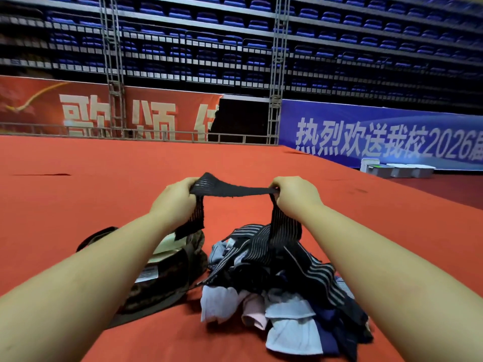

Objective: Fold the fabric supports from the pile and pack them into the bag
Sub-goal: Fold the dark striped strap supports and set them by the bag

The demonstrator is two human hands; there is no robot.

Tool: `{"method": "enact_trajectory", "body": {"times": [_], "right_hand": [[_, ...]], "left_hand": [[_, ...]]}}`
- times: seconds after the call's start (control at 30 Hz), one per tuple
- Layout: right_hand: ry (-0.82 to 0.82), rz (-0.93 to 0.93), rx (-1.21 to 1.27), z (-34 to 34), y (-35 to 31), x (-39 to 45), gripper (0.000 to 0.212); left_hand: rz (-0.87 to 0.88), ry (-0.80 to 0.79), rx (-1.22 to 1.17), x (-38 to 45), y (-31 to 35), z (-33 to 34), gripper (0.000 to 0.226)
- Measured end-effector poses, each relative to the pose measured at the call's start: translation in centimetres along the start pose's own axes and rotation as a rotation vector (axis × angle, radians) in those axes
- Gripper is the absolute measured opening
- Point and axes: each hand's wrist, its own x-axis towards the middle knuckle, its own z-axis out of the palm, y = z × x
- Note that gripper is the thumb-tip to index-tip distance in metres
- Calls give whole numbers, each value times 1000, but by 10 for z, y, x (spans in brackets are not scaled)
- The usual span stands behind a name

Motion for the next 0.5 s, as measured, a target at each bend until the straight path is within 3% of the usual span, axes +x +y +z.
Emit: {"method": "enact_trajectory", "body": {"times": [0.13,0.27,0.37,0.43,0.5], "right_hand": [[-5,38,198,-3,-16,-8,28],[-76,-40,322,2,-45,-22,32],[-107,-87,359,4,-66,-29,37],[-99,-85,379,7,-71,-31,40],[-89,-82,419,11,-70,-34,39]], "left_hand": [[-40,-210,186,-18,-22,-1,55],[10,-383,-48,-39,-8,14,78],[0,-400,-291,-49,16,31,92],[-53,-341,-355,-50,22,36,84],[-80,-295,-300,-50,22,36,60]]}}
